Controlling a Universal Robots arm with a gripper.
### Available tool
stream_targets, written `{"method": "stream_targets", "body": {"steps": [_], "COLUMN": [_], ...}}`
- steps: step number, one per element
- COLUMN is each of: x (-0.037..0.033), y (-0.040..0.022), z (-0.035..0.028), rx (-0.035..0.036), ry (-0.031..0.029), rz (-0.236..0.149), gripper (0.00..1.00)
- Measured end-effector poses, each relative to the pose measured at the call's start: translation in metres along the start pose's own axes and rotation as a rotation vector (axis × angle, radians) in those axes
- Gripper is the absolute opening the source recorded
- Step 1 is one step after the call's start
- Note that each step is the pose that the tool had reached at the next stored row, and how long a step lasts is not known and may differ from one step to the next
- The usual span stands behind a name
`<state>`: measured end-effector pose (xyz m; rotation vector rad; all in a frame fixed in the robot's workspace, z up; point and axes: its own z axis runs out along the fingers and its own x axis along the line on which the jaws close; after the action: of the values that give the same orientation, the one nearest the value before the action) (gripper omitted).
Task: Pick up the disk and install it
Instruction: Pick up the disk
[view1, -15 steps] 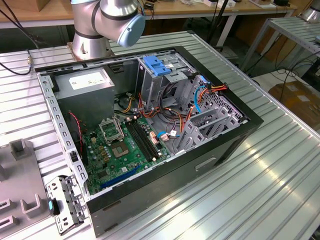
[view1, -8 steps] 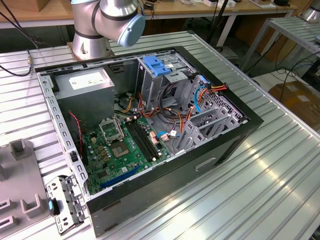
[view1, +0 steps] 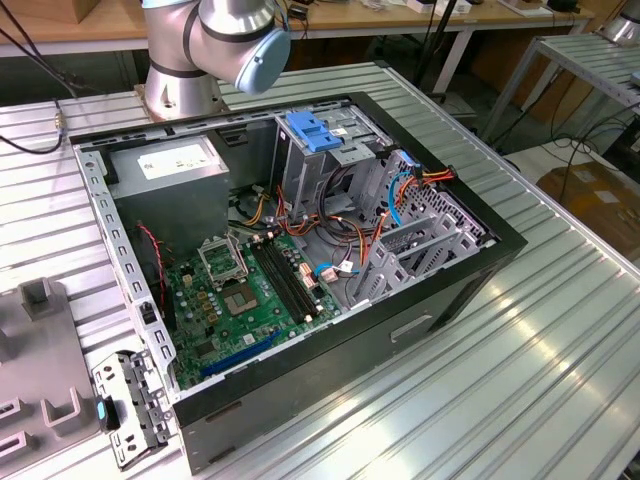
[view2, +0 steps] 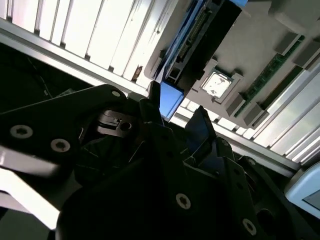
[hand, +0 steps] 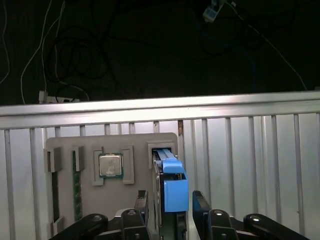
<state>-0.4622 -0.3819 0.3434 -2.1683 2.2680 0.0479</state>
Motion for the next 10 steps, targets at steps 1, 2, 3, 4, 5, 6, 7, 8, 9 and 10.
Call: {"method": "stream_targets", "body": {"steps": [1, 2, 3, 4, 5, 6, 7, 8, 9, 10], "x": [0.0001, 0.0001, 0.0001, 0.0002, 0.0001, 0.0001, 0.0001, 0.0001, 0.0001, 0.0001], "y": [0.0002, 0.0007, 0.0015, 0.0019, 0.0020, 0.0020, 0.0020, 0.0020, 0.0020, 0.0020], "z": [0.0009, 0.0015, 0.0022, 0.0032, 0.0042, 0.0049, 0.0057, 0.0061, 0.0062, 0.0070], "rx": [-0.0002, -0.0002, 0.0010, 0.0033, 0.0056, 0.0070, 0.0086, 0.0088, 0.0087, 0.0091], "ry": [0.0007, 0.0009, 0.0011, 0.0011, 0.0011, 0.0011, 0.0010, 0.0011, 0.0012, 0.0011], "rz": [-0.012, -0.017, -0.021, -0.023, -0.023, -0.023, -0.024, -0.023, -0.024, -0.024], "gripper": [0.48, 0.48, 0.48, 0.48, 0.48, 0.48, 0.48, 0.48, 0.48, 0.48]}}
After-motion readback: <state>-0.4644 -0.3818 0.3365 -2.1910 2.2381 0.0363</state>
